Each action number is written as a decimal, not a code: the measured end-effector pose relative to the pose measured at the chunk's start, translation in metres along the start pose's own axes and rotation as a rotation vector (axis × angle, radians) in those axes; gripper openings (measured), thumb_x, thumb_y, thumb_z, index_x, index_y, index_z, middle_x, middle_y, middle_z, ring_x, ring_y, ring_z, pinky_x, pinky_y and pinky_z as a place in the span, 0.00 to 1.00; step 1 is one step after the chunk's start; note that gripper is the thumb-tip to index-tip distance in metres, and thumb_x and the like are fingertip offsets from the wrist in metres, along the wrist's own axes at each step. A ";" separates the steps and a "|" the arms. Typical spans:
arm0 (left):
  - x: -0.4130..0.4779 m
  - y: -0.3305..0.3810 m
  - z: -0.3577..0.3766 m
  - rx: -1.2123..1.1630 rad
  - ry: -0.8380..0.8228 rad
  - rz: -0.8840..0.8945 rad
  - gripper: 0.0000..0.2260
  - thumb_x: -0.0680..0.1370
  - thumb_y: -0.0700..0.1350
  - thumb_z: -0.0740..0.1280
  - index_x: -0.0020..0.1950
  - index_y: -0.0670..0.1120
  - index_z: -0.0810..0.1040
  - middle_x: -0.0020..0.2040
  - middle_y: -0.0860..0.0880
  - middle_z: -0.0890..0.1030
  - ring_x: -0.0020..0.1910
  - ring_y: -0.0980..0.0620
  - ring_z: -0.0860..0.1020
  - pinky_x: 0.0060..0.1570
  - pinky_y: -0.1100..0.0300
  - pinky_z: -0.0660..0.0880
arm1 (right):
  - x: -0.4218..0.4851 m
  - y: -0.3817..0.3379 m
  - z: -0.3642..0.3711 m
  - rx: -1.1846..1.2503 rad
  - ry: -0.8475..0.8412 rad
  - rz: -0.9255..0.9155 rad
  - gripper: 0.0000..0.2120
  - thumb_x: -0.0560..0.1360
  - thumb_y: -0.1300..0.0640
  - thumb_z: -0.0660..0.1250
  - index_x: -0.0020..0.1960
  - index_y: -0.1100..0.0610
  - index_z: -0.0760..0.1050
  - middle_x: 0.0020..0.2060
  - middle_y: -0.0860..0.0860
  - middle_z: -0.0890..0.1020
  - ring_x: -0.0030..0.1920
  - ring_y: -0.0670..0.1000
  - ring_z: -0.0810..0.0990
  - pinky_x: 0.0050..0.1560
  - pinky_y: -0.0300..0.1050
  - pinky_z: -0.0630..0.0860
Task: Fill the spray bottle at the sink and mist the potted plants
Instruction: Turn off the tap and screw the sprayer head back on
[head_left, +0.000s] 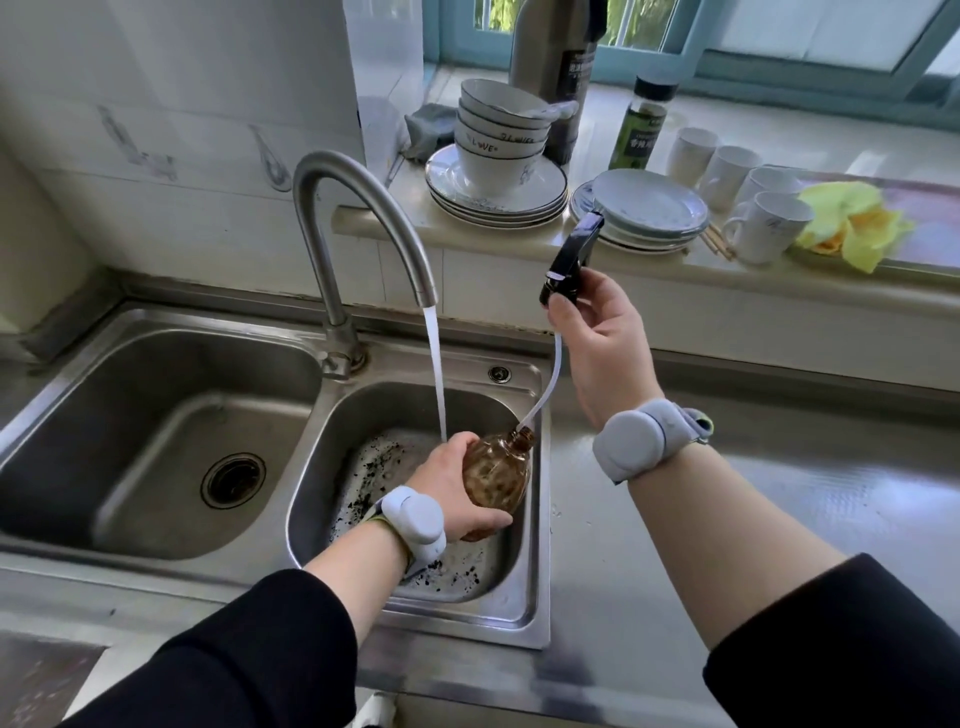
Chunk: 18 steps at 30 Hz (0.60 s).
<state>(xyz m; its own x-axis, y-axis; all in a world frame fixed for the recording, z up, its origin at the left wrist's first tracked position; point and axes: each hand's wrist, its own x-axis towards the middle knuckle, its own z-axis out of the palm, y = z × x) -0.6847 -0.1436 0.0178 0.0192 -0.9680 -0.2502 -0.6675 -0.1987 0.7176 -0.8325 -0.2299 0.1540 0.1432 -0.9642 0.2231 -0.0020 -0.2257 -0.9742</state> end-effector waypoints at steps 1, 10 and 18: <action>-0.001 -0.001 0.000 -0.010 0.001 0.001 0.41 0.55 0.62 0.76 0.62 0.58 0.61 0.55 0.57 0.69 0.54 0.56 0.70 0.53 0.63 0.66 | 0.000 0.000 0.001 0.000 -0.010 -0.009 0.11 0.77 0.61 0.65 0.57 0.51 0.73 0.49 0.46 0.82 0.51 0.44 0.81 0.58 0.42 0.76; -0.006 0.008 -0.019 -0.275 -0.001 -0.019 0.39 0.54 0.61 0.77 0.61 0.61 0.63 0.57 0.57 0.75 0.56 0.56 0.74 0.56 0.60 0.70 | -0.019 0.016 0.013 0.017 -0.106 0.116 0.09 0.77 0.59 0.66 0.55 0.50 0.75 0.51 0.50 0.83 0.54 0.50 0.81 0.54 0.44 0.78; -0.005 0.020 -0.049 -0.509 -0.206 0.016 0.38 0.54 0.60 0.78 0.60 0.64 0.65 0.57 0.56 0.77 0.57 0.56 0.77 0.60 0.53 0.74 | -0.031 0.027 -0.002 0.220 -0.308 0.341 0.11 0.77 0.68 0.61 0.54 0.58 0.77 0.49 0.55 0.83 0.51 0.53 0.81 0.54 0.44 0.78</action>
<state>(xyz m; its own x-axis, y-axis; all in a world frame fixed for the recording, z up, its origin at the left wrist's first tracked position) -0.6615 -0.1506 0.0657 -0.1684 -0.9315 -0.3225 -0.2207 -0.2832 0.9333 -0.8393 -0.2068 0.1210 0.4562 -0.8845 -0.0974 0.1038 0.1617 -0.9814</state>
